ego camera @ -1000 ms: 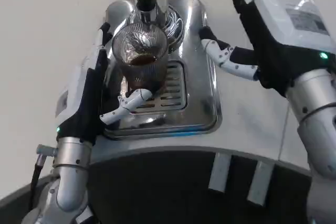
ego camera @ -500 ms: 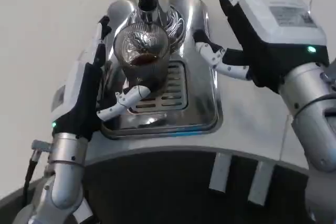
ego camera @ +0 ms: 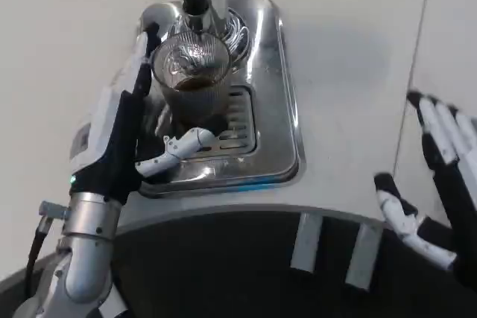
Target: Grasp the cup under the faucet to collect the drink, then remove the cup.
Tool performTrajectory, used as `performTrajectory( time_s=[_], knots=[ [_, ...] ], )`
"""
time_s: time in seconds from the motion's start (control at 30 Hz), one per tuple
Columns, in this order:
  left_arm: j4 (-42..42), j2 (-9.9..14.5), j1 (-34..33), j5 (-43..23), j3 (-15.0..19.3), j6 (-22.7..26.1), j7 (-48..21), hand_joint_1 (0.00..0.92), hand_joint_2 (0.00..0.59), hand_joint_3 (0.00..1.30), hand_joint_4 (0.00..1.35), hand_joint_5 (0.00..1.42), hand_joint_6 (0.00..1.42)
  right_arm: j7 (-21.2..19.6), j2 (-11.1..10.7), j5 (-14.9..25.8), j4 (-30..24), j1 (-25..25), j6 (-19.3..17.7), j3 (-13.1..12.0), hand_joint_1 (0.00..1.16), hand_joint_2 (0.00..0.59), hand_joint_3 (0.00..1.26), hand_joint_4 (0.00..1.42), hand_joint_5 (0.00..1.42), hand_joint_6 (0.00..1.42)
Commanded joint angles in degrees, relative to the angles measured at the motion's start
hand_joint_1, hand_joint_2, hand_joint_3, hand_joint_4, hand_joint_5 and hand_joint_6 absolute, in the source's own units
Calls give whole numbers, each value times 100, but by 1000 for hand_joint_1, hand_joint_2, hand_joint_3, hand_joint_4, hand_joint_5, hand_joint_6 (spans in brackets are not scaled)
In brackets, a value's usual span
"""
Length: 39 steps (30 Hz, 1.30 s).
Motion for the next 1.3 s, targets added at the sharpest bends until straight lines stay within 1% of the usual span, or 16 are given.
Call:
performTrajectory(
  time_s=[0.03,0.17,0.33,0.43,0.5,0.6,0.77,1.03,1.3],
  knots=[
    [-130,37,206,2,41,75,-55,287,47,0,0,50,71,340,-2,-336,-208,-356,115,122,357,515,0,0,0,0],
    [-174,10,221,2,45,118,-58,283,48,0,0,50,71,644,23,-553,-255,-616,264,157,355,515,0,0,0,0],
    [-94,-47,150,28,41,280,4,287,50,0,0,50,71,1135,163,-756,-343,-1067,554,291,353,515,0,0,0,0],
    [-52,-69,96,18,41,329,9,322,56,0,0,50,71,1303,238,-848,-366,-1201,645,339,352,515,0,0,0,0],
    [-66,-103,61,66,3,364,24,346,56,0,0,50,71,1370,267,-879,-365,-1230,687,349,352,515,0,0,0,0],
    [-51,-185,7,146,-81,432,53,392,54,0,0,64,83,1473,259,-845,-336,-1264,745,300,351,515,0,0,0,0],
    [201,-344,-142,113,-123,452,123,415,54,0,0,71,94,1588,259,-875,-415,-1242,808,268,349,511,0,0,0,0],
    [563,-487,-357,-47,-76,346,232,418,54,0,0,97,123,1852,295,-1055,-685,-1092,920,282,343,502,0,0,0,0],
    [644,-665,-423,126,-181,478,515,418,54,0,0,152,181,2042,472,-1198,-796,-1064,1020,334,337,497,0,0,0,0]
  ],
)
